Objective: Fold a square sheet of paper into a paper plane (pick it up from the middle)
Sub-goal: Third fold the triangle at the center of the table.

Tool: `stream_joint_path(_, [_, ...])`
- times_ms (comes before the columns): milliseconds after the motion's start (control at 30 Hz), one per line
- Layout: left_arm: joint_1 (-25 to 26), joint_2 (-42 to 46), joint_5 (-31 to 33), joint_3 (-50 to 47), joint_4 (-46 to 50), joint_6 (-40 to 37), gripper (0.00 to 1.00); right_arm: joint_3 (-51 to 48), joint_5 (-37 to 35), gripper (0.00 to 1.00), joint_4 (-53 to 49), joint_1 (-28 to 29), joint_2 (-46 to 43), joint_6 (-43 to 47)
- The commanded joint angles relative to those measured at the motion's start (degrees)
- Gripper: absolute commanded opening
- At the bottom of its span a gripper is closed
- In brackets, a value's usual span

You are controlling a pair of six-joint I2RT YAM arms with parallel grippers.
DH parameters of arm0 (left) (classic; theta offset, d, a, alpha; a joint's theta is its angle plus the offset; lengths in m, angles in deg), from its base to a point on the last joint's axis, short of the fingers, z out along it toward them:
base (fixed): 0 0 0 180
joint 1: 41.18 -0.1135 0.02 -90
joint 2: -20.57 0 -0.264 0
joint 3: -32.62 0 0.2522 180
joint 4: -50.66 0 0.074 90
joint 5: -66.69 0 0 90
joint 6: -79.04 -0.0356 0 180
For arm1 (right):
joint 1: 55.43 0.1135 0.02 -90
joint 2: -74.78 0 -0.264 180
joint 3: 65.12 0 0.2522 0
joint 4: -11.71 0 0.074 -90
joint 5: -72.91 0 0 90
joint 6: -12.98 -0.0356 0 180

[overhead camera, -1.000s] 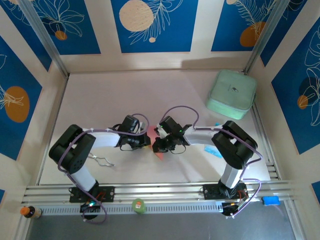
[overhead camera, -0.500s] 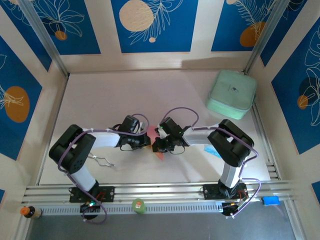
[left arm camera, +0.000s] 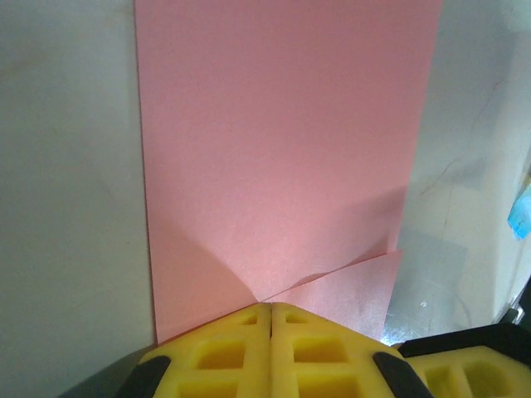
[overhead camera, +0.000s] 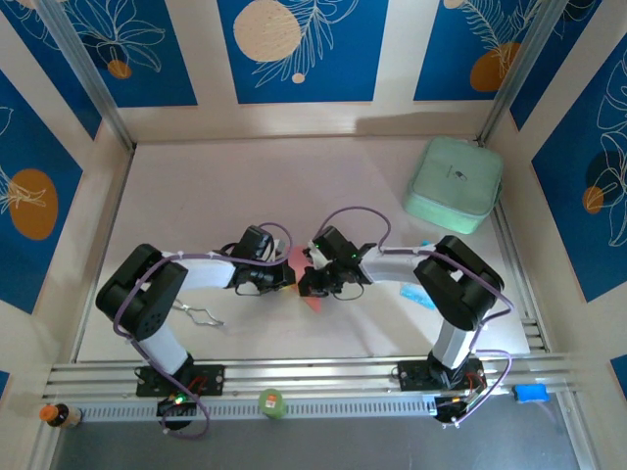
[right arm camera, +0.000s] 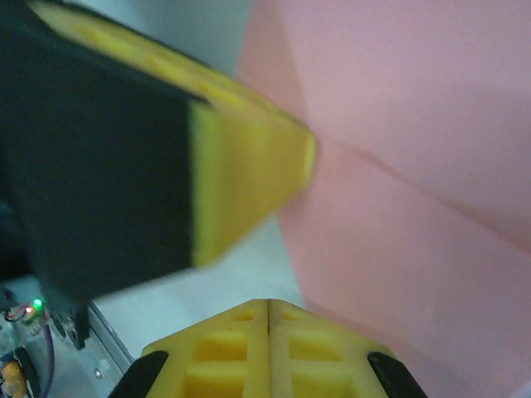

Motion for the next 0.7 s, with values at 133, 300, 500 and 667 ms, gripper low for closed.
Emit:
stream_joint_path(133, [-0.2, -1.0, 2.9, -1.5, 3.5, -0.2, 0.0, -1.2, 1.0, 0.02, -1.2, -0.5, 1.9, 0.7])
stream_joint_path(300, [-0.5, -0.9, 3.5, -2.3, 2.1, 1.5, 0.0, -8.0, 2.7, 0.03, 0.2, -0.1, -3.9, 1.2])
stream_joint_path(500, [-0.7, -0.8, 3.7, -3.4, 1.0, 3.3, 0.0, -15.0, 2.8, 0.03, -1.8, -0.1, -10.1, 1.6])
stream_joint_path(667, [-0.7, 0.4, 4.4, -5.8, -2.5, 7.6, 0.0, -16.6, -1.3, 0.02, -4.3, -0.2, -14.1, 0.8])
